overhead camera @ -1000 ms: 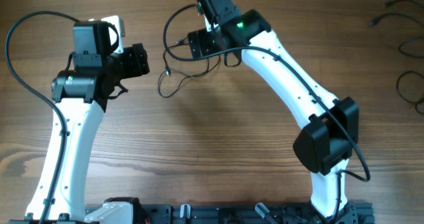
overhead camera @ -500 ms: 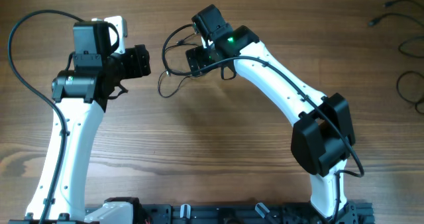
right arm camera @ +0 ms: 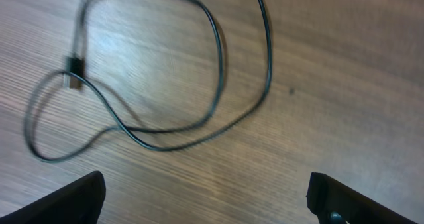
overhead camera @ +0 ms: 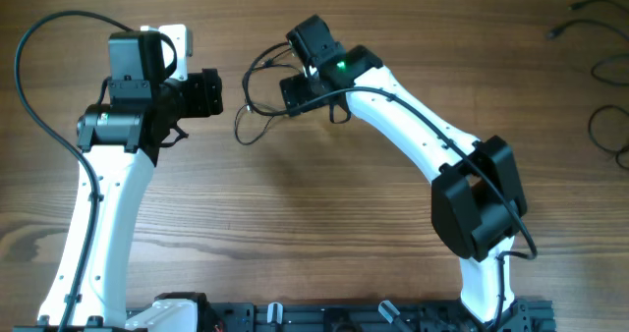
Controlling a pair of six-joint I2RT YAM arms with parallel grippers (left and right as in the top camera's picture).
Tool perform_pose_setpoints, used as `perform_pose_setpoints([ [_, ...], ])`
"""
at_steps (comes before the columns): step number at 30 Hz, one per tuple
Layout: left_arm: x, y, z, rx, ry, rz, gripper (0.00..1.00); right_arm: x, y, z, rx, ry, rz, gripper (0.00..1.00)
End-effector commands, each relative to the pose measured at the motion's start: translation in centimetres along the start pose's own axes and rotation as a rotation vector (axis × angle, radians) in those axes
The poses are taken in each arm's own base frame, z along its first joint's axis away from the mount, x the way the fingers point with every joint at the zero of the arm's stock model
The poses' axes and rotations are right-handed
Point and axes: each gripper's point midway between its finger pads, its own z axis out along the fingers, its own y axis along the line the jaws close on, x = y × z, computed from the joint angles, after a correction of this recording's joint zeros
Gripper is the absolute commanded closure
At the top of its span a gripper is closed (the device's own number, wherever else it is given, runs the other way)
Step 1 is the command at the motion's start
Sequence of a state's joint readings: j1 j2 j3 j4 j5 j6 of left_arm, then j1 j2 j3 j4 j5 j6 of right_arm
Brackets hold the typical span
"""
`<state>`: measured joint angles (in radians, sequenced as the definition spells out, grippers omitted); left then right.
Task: Untangle cables
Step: 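Lower the right gripper onto the center cable and grasp a strand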
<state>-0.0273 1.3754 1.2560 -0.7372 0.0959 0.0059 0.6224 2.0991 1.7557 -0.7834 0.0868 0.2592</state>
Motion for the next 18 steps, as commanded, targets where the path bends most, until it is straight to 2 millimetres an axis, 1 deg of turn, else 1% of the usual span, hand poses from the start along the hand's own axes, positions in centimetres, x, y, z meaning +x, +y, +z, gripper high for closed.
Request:
perform_pose_setpoints([
  [1, -0.2, -0.3, -0.1, 0.013, -0.006, 0.137, 0.23, 2.0, -1.4, 2.5, 0.065, 0.035, 0.138, 0.0],
  [4, -0.3, -0.1, -0.1, 0.013, -0.009, 0.168, 0.23, 2.3, -1.5, 3.3, 0.066, 0.034, 0.187, 0.0],
  [9, -0.2, 0.7, 0.2, 0.024, -0.001, 0.22, 0.24, 1.6, -1.1, 4.4, 0.055, 0.001, 0.278, 0.0],
  [12, 0.0, 1.0, 0.6, 0.059, 0.007, 0.198, 0.24, 1.0, -0.8, 4.9, 0.041, -0.028, 0.309, 0.0],
  [15, 0.2, 1.0, 1.1, 0.096, 0.018, 0.177, 0.23, 0.8, -0.5, 5.5, 0.037, -0.039, 0.326, 0.0],
  [18, 0.4, 0.8, 1.5, 0.128, 0.029, 0.167, 0.23, 1.2, -1.2, 6.2, 0.082, -0.041, 0.377, 0.0],
])
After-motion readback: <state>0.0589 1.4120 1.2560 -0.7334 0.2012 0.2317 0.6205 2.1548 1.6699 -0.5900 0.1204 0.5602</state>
